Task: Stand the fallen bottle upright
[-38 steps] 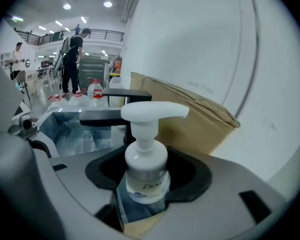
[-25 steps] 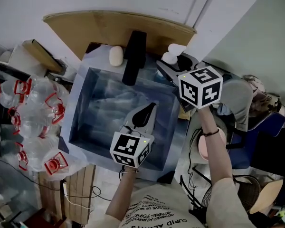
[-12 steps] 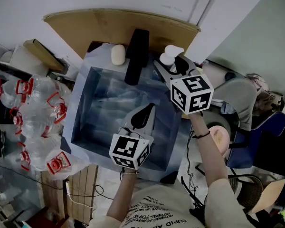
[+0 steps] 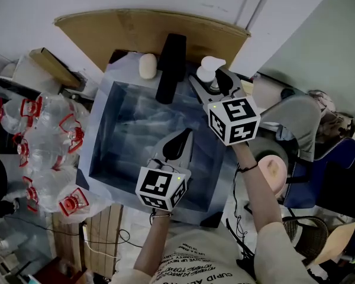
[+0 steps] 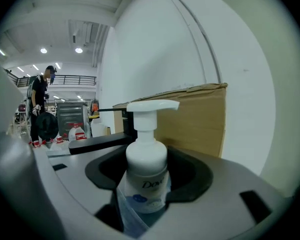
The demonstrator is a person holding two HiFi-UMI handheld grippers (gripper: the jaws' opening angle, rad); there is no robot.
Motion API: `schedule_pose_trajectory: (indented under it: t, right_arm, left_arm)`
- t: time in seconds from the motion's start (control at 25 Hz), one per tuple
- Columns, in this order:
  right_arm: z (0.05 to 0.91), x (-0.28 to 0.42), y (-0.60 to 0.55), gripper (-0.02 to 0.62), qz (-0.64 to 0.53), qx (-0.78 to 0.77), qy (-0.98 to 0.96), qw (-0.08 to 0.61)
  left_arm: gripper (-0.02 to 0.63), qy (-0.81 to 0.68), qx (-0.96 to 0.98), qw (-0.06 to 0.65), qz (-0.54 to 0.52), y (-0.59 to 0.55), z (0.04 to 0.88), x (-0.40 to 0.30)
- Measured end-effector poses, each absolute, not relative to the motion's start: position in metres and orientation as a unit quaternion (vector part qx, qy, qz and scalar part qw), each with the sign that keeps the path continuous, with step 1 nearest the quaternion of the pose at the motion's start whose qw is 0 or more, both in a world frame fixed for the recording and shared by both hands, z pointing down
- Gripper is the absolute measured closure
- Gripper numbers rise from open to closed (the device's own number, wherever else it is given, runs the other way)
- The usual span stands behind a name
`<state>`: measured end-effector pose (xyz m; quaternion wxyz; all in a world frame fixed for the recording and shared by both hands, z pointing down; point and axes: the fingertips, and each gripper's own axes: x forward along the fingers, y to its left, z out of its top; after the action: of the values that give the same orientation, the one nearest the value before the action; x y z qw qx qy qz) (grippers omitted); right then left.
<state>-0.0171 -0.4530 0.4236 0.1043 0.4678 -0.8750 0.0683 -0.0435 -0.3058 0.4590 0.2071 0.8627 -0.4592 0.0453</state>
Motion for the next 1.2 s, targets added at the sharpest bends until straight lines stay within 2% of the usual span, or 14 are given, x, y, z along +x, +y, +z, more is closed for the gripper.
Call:
schedule_pose_trajectory:
  t: [0.6, 0.72, 1.2]
  right_arm:
    - [0.423, -0.018, -0.450, 0.347, 0.031, 0.489, -0.869, 0.077]
    - [0.424, -0.021, -0.448, 0.293, 0.038, 0.480, -0.873, 0.074]
    - [0.409, 0.005, -0.421, 0.293, 0.051, 0.505, -0.861, 0.038]
  left_arm:
    - [0.581, -0.469, 0.858, 0.206, 0.043, -0.304, 0.458, -0.052]
    - [0.581, -0.470, 0.858, 0.204, 0.040, -0.303, 0.455, -0.052]
    - [0.581, -0.477, 0.859, 0.185, 0.031, -0.295, 0.436, -0.057]
